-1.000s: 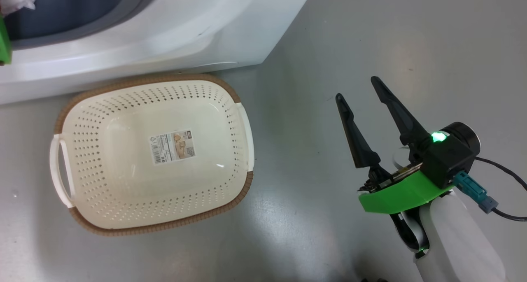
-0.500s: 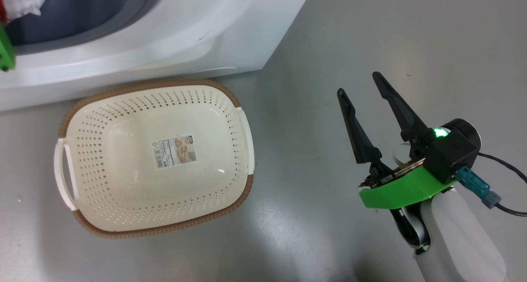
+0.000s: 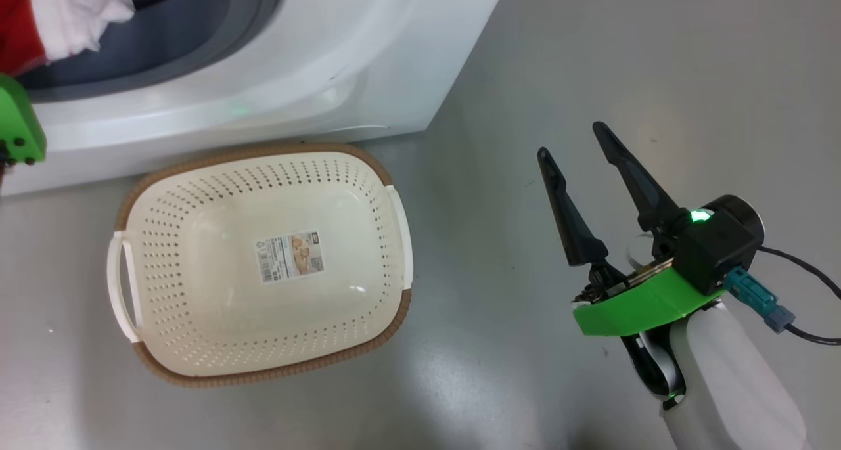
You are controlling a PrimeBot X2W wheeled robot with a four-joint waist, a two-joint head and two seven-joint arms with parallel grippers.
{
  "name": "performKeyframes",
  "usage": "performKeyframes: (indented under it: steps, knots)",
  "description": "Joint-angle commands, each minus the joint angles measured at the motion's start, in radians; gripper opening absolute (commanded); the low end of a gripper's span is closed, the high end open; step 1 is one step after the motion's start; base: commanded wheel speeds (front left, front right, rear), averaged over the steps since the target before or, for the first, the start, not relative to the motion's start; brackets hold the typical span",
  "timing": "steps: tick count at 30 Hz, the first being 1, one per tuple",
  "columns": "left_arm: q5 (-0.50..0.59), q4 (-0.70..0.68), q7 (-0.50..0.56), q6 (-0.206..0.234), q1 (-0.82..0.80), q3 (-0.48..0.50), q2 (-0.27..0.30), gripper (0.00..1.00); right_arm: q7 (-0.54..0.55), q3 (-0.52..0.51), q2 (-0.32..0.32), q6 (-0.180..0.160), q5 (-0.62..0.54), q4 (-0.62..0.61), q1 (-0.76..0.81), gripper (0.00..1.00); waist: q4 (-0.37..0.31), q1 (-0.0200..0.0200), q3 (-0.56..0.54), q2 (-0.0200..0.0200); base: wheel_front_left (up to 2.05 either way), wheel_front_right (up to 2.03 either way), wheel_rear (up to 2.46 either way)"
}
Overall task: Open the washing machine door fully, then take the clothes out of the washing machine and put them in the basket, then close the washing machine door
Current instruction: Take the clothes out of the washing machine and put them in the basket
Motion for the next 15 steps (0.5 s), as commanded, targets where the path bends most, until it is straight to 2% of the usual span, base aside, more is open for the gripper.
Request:
performKeyframes:
  steps: [1,15]
  knots:
    - [-0.005,-0.025,-0.017,0.000,0.020,0.020,0.050,0.00,-0.006,0.019,0.003,0.006,0.004,-0.018,0.025,1.00,0.002,-0.0001,-0.013,-0.0001,0.00,0.00,0.00]
    - [-0.071,-0.137,-0.259,-0.001,0.167,0.053,-0.011,0.00,-0.006,-0.002,0.003,0.006,-0.014,0.001,0.065,1.00,0.036,-0.0001,-0.131,-0.0001,0.00,0.00,0.00]
